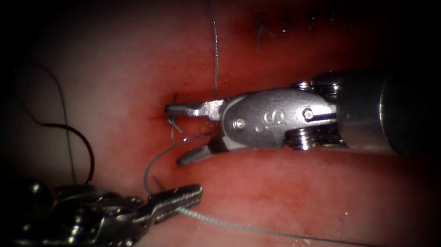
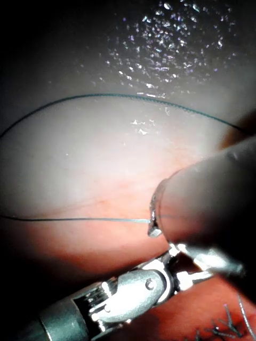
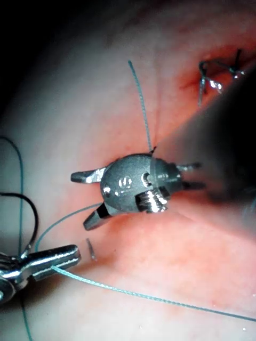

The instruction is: Wound Closure

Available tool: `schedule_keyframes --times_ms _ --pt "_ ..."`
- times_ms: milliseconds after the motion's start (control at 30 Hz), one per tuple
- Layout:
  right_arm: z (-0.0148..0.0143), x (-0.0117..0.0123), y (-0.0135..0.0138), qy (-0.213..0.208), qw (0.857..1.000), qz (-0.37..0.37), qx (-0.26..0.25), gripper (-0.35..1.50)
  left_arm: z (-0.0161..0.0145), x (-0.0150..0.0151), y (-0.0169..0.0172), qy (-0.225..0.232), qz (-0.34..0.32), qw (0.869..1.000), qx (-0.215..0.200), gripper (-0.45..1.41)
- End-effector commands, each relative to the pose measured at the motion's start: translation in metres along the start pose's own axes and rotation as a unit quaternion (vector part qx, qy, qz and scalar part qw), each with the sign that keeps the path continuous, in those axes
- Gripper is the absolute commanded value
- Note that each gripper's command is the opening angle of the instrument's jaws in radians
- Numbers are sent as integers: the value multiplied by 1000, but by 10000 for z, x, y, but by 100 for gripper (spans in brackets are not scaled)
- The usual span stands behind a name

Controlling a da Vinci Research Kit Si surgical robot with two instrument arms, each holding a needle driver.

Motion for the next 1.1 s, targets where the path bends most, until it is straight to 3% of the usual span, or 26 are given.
schedule_keyframes --times_ms 33,167,267,333,400,433,600,633,700,733,800,900,1100 --pt "10 -2 -1 1 1000 1 0 83 8 1 2 0 1 1000 1 -45" --pt "19 -1 -6 1 1000 5 1 80 9 0 2 0 1 1000 1 -45" --pt "30 -2 -9 8 1000 9 6 63 9 1 3 -1 1 1000 1 -45" --pt "31 -2 -10 15 1000 8 8 38 9 2 3 -1 1 1000 1 -45" --pt "31 -2 -10 23 1000 4 8 -24 9 2 3 -2 1 1000 1 -45" --pt "31 -2 -10 26 1000 3 10 -35 9 3 4 -2 1 1000 1 -45" --pt "30 -3 -3 38 999 3 -12 -35 10 4 4 -5 0 1000 1 -45" --pt "29 -4 -1 38 999 4 -18 -35 11 5 3 -4 0 1000 1 -15" --pt "27 -7 5 32 999 7 -36 -35 15 6 0 11 5 1000 2 88" --pt "27 -9 9 28 999 8 -42 -35 17 7 -1 18 5 1000 3 103" --pt "26 -14 19 15 998 14 -57 -35 23 10 -1 26 5 1000 7 116" --pt "27 -23 33 6 997 22 -69 -35 33 16 2 35 6 999 29 121" --pt "23 -43 64 -8 995 34 -98 -35 73 35 9 18 8 996 85 118"
